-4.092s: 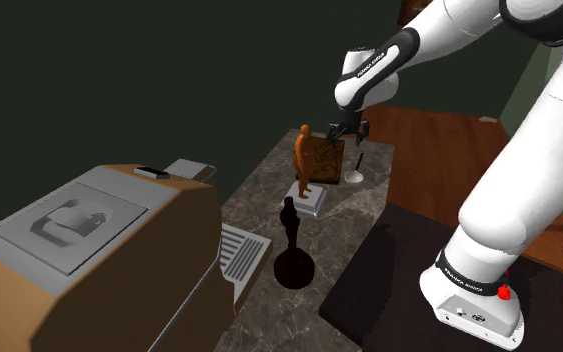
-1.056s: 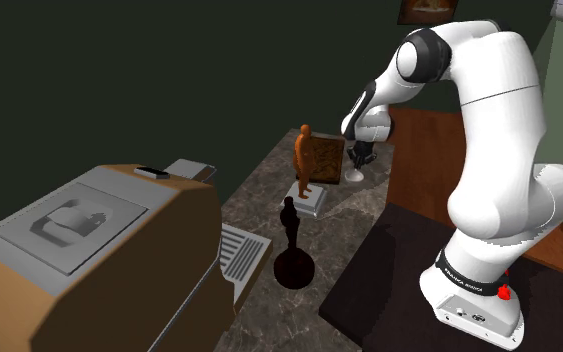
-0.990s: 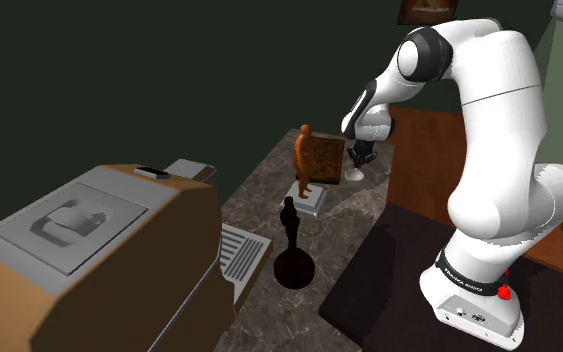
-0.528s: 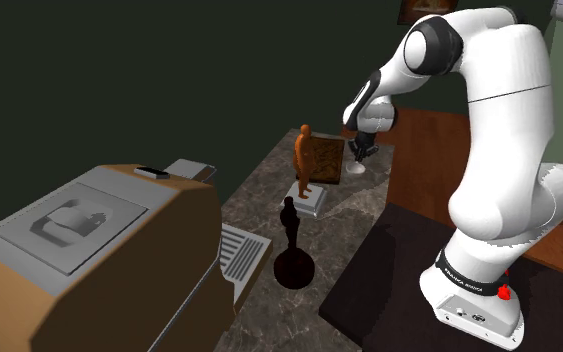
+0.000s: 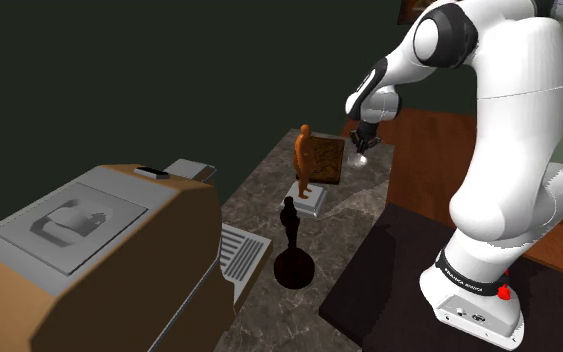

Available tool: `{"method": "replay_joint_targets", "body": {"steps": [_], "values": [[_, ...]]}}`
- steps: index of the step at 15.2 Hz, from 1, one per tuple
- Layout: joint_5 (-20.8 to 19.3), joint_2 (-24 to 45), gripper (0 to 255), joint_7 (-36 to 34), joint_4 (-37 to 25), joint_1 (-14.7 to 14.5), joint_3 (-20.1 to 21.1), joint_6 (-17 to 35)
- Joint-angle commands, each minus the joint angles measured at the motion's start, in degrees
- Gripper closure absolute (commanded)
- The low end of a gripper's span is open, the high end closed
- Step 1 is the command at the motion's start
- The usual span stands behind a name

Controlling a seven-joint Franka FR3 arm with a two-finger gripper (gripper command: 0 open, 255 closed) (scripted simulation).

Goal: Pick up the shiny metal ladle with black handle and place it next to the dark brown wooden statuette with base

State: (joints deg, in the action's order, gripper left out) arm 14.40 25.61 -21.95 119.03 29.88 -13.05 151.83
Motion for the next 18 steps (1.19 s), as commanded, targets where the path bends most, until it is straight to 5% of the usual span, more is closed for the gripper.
{"method": "replay_joint_targets", "body": {"steps": [1,18], "values": [[-0.6,-1.1,255,-0.6,0.0,-0.4,-0.4,-1.2],[-5.6,-10.4,255,-4.3,-1.6,-2.5,-3.3,-11.6]]}}
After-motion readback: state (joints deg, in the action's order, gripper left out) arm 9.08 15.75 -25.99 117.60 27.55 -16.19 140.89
